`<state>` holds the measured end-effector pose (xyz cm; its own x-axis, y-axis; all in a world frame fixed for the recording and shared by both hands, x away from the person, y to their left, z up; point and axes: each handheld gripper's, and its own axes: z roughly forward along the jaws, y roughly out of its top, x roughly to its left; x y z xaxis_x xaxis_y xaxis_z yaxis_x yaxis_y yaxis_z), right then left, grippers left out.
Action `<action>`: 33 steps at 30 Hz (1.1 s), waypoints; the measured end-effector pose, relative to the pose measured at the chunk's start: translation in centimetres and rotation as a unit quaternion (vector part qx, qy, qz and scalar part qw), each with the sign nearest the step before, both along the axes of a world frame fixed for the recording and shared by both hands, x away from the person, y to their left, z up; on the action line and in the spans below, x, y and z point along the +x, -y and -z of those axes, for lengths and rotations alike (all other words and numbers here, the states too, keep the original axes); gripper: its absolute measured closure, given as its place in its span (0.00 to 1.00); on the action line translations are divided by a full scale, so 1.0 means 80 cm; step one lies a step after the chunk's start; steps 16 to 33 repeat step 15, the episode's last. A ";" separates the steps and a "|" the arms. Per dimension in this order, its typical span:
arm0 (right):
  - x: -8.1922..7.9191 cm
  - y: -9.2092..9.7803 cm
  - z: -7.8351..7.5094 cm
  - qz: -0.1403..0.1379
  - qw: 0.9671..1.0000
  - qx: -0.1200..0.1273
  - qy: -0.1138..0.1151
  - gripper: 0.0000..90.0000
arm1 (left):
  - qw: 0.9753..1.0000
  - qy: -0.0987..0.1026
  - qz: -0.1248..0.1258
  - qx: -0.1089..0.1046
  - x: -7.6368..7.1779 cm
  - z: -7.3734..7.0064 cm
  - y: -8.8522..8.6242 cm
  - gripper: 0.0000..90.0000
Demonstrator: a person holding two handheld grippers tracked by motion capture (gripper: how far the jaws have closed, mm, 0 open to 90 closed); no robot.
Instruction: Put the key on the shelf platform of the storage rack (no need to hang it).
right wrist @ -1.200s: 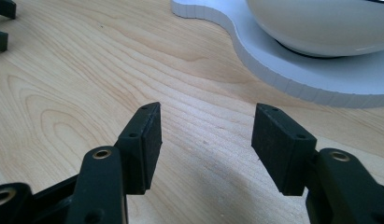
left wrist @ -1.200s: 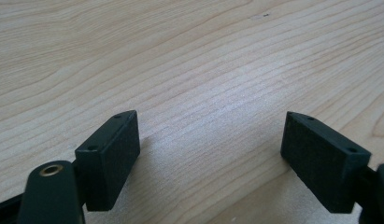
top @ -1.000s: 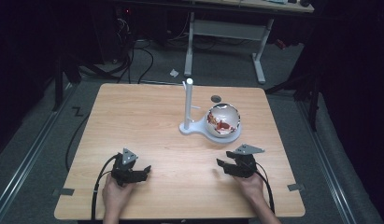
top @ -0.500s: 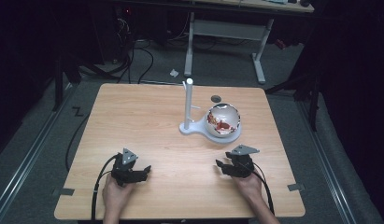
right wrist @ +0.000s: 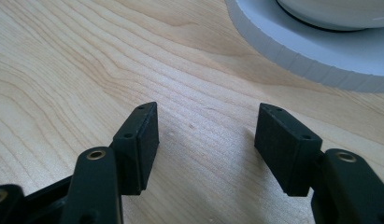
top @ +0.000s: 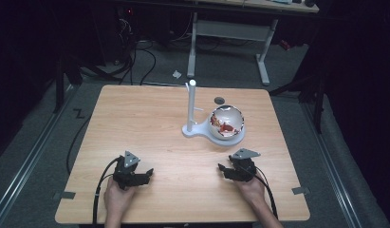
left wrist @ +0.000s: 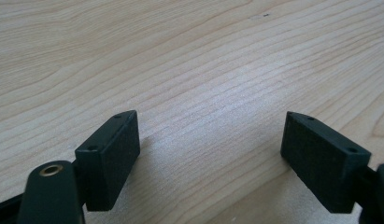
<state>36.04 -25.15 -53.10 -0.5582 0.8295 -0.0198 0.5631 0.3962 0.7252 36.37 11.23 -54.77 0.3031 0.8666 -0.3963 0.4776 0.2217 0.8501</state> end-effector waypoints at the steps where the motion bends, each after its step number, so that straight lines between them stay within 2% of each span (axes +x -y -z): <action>1: 0.000 0.000 0.000 0.000 1.000 -0.001 0.001 0.43 | 1.000 0.000 0.000 0.000 0.000 0.000 0.000 0.22; 33: 0.001 0.000 0.000 0.001 1.000 -0.001 0.000 0.41 | 1.000 0.000 0.000 0.000 0.000 0.000 0.000 0.22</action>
